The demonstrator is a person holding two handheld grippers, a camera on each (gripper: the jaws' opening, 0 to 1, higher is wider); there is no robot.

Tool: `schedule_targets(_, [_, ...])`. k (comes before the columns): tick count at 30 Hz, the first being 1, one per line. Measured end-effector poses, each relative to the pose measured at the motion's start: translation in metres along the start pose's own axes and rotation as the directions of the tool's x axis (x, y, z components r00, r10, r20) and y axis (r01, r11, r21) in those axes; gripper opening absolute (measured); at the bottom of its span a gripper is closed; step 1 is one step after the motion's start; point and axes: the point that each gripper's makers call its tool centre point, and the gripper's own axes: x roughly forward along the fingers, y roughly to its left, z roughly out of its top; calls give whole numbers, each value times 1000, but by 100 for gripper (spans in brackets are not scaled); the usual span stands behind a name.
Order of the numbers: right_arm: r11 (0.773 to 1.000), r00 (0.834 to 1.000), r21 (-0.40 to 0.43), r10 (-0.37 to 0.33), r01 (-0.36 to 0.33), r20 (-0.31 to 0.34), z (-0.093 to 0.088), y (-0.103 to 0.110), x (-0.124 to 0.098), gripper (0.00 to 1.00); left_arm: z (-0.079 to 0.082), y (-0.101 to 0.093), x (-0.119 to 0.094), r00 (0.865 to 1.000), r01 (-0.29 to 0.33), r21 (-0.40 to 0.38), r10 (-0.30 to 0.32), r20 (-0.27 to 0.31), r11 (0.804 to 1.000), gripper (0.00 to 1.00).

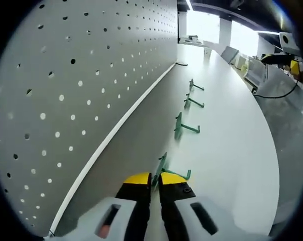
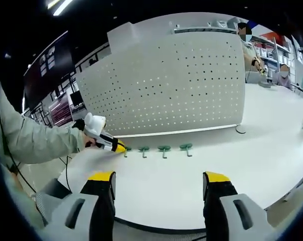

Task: Insert the hook assembly into the mounting plate slot until the hook locks in place.

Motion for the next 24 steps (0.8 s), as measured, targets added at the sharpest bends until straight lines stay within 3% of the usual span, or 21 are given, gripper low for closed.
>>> schedule_targets(16, [1000, 1000, -4, 7, -7, 11, 3, 5, -2, 68, -6, -13, -10, 997, -65, -43, 67, 35, 997, 3])
schedule_targets(24, [1000, 999, -9, 22, -22, 41, 12, 9, -6, 68, 16, -24, -39, 983, -108, -104, 122, 138, 989, 3])
